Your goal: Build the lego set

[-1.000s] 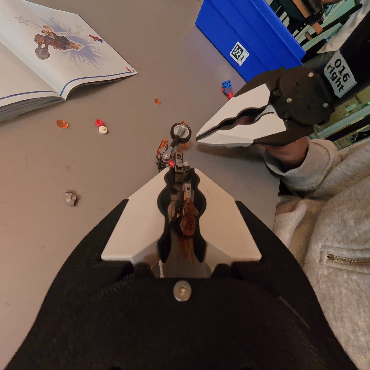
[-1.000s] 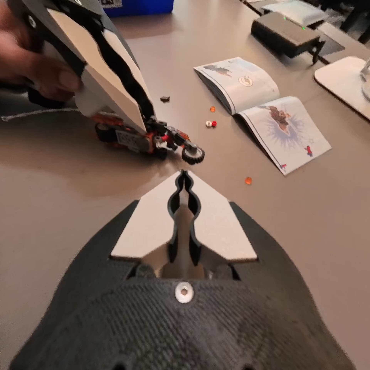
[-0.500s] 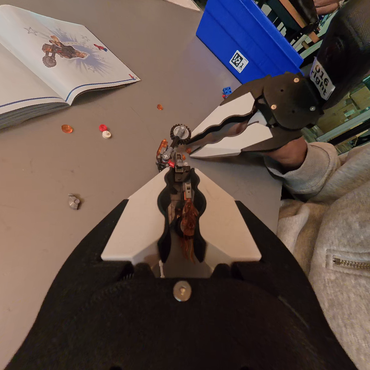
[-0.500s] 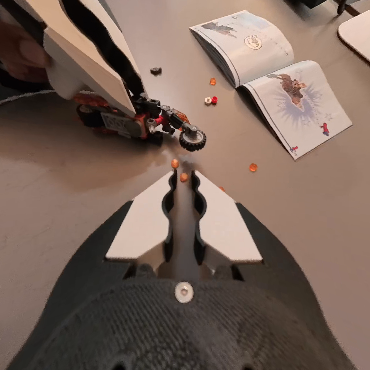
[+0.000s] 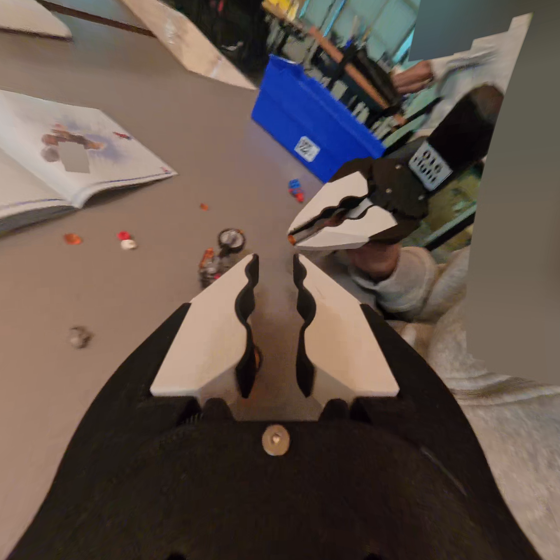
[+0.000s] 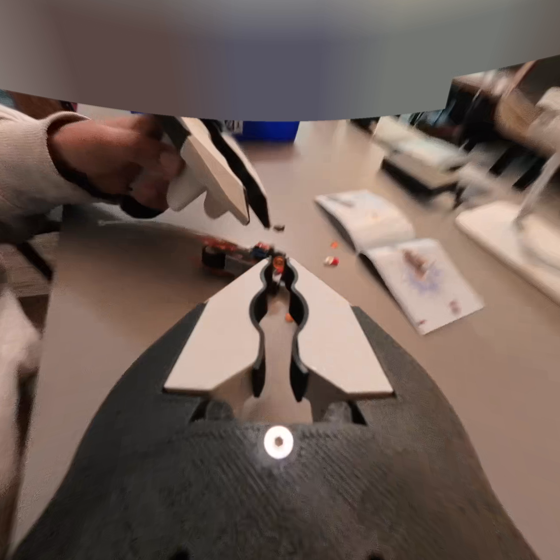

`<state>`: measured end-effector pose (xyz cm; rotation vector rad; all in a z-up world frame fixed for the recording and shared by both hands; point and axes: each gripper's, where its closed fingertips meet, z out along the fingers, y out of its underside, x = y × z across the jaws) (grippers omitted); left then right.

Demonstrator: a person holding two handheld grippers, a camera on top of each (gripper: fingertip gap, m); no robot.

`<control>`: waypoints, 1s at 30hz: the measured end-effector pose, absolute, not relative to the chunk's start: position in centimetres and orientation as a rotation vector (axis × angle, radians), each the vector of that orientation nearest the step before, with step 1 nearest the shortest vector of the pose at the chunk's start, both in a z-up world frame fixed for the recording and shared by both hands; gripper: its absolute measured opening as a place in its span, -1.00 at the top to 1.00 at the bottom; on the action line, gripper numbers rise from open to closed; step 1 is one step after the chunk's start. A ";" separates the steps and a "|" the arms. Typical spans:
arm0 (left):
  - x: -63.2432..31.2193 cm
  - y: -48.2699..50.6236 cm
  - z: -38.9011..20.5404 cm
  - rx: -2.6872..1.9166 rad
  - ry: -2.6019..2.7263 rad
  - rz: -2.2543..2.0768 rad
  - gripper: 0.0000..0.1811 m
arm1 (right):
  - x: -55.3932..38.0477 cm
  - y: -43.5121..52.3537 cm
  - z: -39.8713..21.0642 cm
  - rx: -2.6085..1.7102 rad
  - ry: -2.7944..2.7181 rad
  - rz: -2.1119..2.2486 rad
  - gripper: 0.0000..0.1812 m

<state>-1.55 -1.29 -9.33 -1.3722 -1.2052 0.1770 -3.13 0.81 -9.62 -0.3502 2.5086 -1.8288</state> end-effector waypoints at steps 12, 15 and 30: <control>-0.6 2.0 -6.7 -1.094 -1.096 -0.213 1.00 | 0.0 1.1 -6.8 -0.818 2.482 -2.182 0.95; -0.4 2.2 -6.6 -1.093 -1.085 -0.233 0.98 | 0.1 1.2 -6.6 -0.821 2.469 -2.195 0.95; -0.2 1.3 -6.3 -1.192 -0.944 -0.021 0.99 | -0.4 0.8 -5.5 -0.234 2.125 -2.030 0.74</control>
